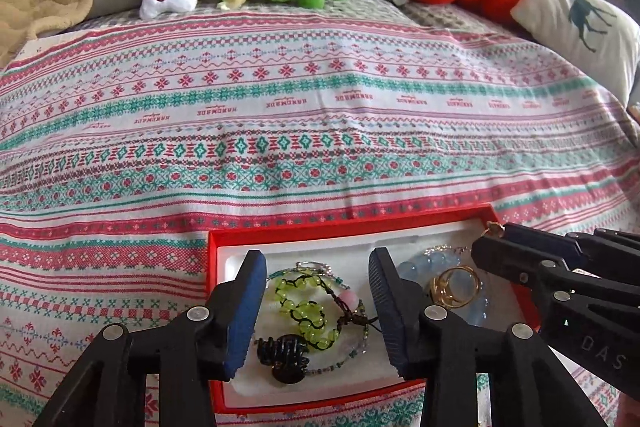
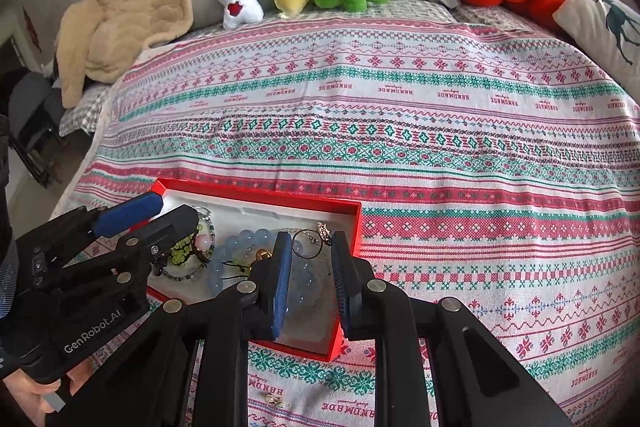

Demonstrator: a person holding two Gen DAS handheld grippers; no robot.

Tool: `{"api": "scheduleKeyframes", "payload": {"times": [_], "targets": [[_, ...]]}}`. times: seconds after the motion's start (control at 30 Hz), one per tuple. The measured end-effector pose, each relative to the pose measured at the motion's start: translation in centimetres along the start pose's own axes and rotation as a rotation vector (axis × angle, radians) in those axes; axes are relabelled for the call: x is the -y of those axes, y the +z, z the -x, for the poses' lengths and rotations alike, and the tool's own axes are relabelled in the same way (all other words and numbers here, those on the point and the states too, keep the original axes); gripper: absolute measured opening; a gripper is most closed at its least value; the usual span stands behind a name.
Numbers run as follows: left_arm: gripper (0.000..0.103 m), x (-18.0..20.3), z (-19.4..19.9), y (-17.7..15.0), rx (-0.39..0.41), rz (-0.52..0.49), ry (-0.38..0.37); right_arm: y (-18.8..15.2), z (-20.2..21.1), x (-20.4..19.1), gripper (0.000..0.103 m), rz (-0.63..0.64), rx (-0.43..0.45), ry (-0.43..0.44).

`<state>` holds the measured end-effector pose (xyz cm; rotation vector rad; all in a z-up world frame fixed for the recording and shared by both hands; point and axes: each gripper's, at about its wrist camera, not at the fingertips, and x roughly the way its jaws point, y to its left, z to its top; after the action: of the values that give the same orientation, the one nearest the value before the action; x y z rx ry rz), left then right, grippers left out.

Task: Organize jewelry
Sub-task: 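Open both tools to drop the earrings into the red box, then withdraw both tools from the box toward the last gold earrings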

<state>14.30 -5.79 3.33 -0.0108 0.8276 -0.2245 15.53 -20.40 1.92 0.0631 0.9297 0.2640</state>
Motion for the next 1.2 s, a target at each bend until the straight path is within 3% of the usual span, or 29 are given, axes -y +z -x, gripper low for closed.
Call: {"api": "scheduleKeyframes", "payload": {"times": [0.2, 0.27, 0.33, 0.37, 0.6, 0.9, 1.2], "targets": [[0.063, -1.2, 1.0, -0.3, -0.005, 0.01, 0.016, 0.2, -0.4, -0.4, 0.023, 0.019, -0.009, 0.006], [0.068, -1.4, 1.3, -0.5, -0.009, 0.013, 0.016, 0.2, -0.2, -0.5, 0.033, 0.019, -0.012, 0.011], [0.073, -1.7, 1.7, -0.7, -0.008, 0.015, 0.018, 0.1, 0.4, -0.4, 0.05, 0.014, 0.0, 0.018], [0.076, -1.7, 1.9, -0.8, -0.009, 0.016, 0.019, 0.0, 0.8, -0.3, 0.052, 0.012, 0.008, 0.022], [0.088, -2.0, 3.6, -2.1, -0.024, 0.011, 0.024, -1.1, 3.5, 0.0, 0.057, 0.015, 0.021, 0.019], [0.092, -2.6, 5.1, -4.9, -0.066, 0.041, 0.005, -3.9, 5.0, 0.2, 0.061, 0.011, -0.015, -0.002], [0.093, -2.6, 5.7, -8.2, -0.107, -0.024, 0.005, -7.7, 5.2, 0.5, 0.061, 0.034, -0.075, 0.003]]}}
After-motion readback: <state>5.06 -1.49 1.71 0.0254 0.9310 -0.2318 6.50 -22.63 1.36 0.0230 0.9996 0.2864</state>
